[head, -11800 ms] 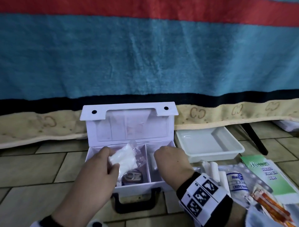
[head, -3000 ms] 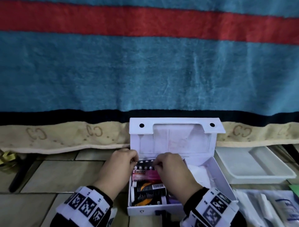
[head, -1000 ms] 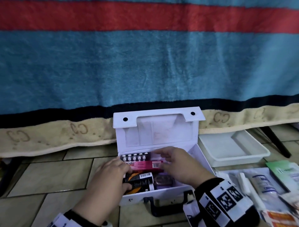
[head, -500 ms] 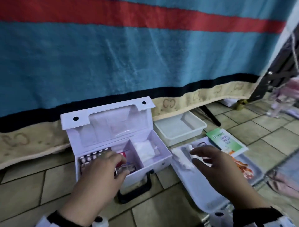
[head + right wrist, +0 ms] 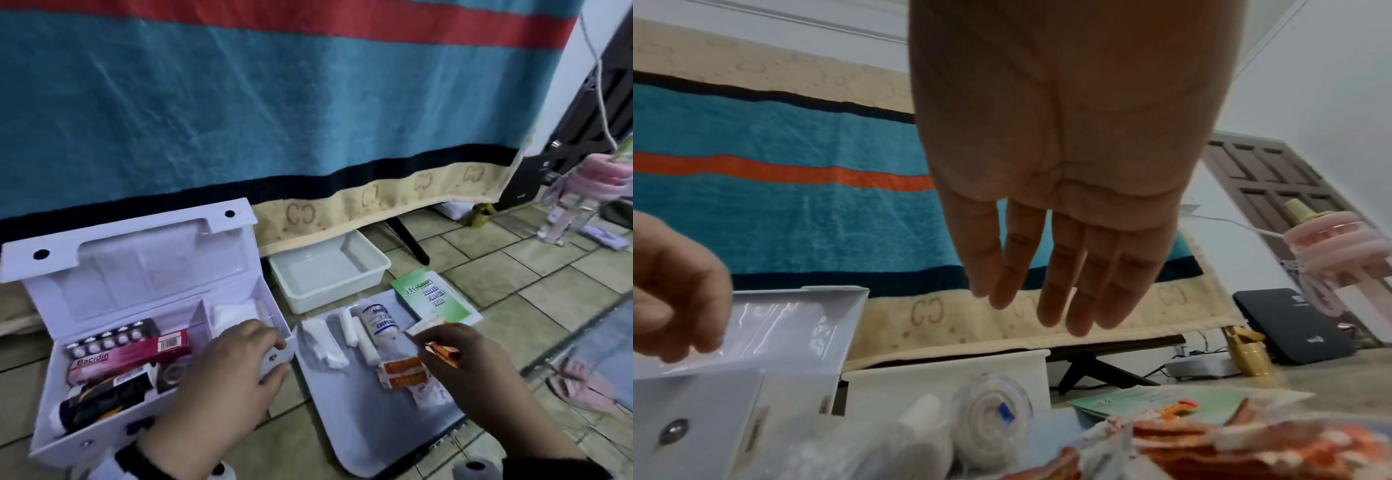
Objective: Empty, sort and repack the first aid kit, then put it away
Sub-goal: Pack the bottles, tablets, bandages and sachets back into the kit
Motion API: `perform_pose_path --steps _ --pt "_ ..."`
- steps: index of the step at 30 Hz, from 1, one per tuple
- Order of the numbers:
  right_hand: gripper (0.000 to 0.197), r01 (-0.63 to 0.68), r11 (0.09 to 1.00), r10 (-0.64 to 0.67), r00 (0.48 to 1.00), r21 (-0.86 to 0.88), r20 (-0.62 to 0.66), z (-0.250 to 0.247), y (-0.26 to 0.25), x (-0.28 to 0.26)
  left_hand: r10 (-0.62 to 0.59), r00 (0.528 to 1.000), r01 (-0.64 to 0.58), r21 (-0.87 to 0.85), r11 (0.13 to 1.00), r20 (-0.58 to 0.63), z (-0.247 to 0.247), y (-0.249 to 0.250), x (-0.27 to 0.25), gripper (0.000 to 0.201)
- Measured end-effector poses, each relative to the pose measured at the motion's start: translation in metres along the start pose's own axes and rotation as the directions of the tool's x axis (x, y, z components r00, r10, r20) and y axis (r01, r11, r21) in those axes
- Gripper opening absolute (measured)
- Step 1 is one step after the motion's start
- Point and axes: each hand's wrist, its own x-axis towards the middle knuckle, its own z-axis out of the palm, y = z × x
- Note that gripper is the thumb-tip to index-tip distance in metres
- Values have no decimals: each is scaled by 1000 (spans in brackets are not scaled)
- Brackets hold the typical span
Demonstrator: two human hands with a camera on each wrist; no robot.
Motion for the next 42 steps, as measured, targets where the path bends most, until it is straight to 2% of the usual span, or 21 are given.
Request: perform_pose_path --steps 4,10,12,14,18,21,24,25,27,29,31,33,34,39,42 --pt "29 117 989 -98 975 -87 197 -10 4 24 -27 999 28 -25 999 34 18 28 21 28" --pt "47 329 940 -268 876 -92 400 -4 -8 61 -145 989 146 -60 987 23 26 37 33 20" --pt "45 367 920 -274 853 -137 444 4 -9 71 -213 977 213 -72 975 -2 21 29 29 26" --pt "33 401 894 -268 836 -198 479 13 -9 79 -306 952 304 -60 951 -21 13 14 19 36" --pt "20 398 885 -240 834 -241 497 19 -12 84 -448 893 447 -26 894 -36 -9 -16 -3 50" --pt "17 372 907 -241 843 -197 482 11 -17 83 -491 871 488 -54 871 -39 -21 -30 -14 37" --pt "25 369 909 -253 859 -195 445 -10 -30 77 -522 851 516 -97 851 -60 -17 -33 -18 33" --pt "25 379 911 -285 863 -163 417 -17 -38 73 -520 852 514 -89 853 -57 -14 -33 -18 28" --pt "25 403 915 -373 861 -18 347 -22 -62 62 -515 856 511 -68 857 -53 -9 -32 -16 32" --pt "30 415 895 -447 836 167 319 -14 -92 52 -539 841 534 -91 840 -44 -8 -33 -15 30" --pt "44 457 858 -512 794 234 327 7 -116 47 -573 818 564 -125 816 -50 -9 -37 -14 28" --pt "61 564 814 -574 746 139 338 34 -134 49 -586 810 579 -119 807 -29 -10 -40 -12 28" --pt "63 604 793 -591 731 79 340 46 -140 51 -588 809 583 -118 804 -16 -10 -42 -11 28" --pt "51 694 718 -604 659 -52 449 85 -153 54 -607 795 604 -106 790 12 -11 -50 -5 34" --pt "46 660 750 -556 665 -44 498 95 -149 51 -615 788 615 -81 785 22 -11 -50 -6 32"
